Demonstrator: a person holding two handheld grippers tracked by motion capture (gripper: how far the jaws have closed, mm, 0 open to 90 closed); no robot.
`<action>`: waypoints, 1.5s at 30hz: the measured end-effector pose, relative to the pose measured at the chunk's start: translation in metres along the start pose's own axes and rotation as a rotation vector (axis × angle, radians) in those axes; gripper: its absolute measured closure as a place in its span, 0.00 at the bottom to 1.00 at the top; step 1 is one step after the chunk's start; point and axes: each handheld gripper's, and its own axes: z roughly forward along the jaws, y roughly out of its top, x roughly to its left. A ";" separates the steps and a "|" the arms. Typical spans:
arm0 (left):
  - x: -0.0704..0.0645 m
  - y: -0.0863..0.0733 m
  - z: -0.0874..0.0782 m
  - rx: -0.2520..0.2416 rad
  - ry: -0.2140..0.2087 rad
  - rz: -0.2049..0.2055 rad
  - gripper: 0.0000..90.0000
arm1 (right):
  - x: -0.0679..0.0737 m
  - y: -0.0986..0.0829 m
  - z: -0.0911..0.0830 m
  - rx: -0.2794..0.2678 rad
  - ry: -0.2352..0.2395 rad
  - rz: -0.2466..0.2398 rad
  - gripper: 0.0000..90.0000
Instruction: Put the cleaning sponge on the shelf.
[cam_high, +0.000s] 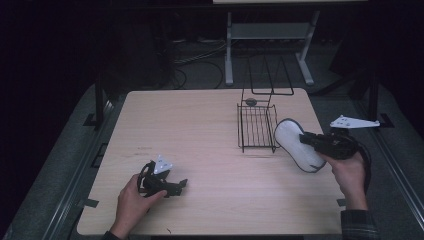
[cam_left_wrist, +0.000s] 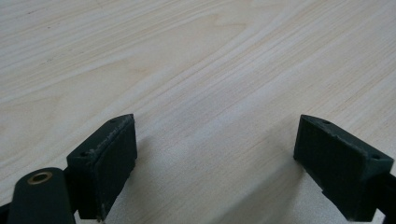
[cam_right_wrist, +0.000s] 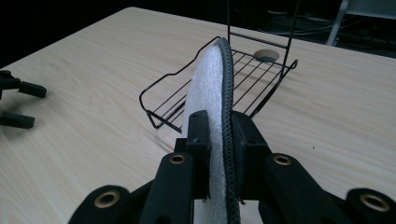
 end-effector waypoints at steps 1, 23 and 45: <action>0.000 0.000 0.000 0.000 0.000 0.002 0.14 | 0.000 0.001 0.001 -0.002 -0.002 0.000 0.88; 0.000 0.000 0.000 0.005 0.000 0.006 0.14 | -0.004 0.034 0.042 -0.019 0.026 -0.008 0.88; 0.000 0.000 -0.001 0.008 -0.002 0.004 0.14 | -0.006 0.056 0.088 -0.007 0.057 0.018 0.88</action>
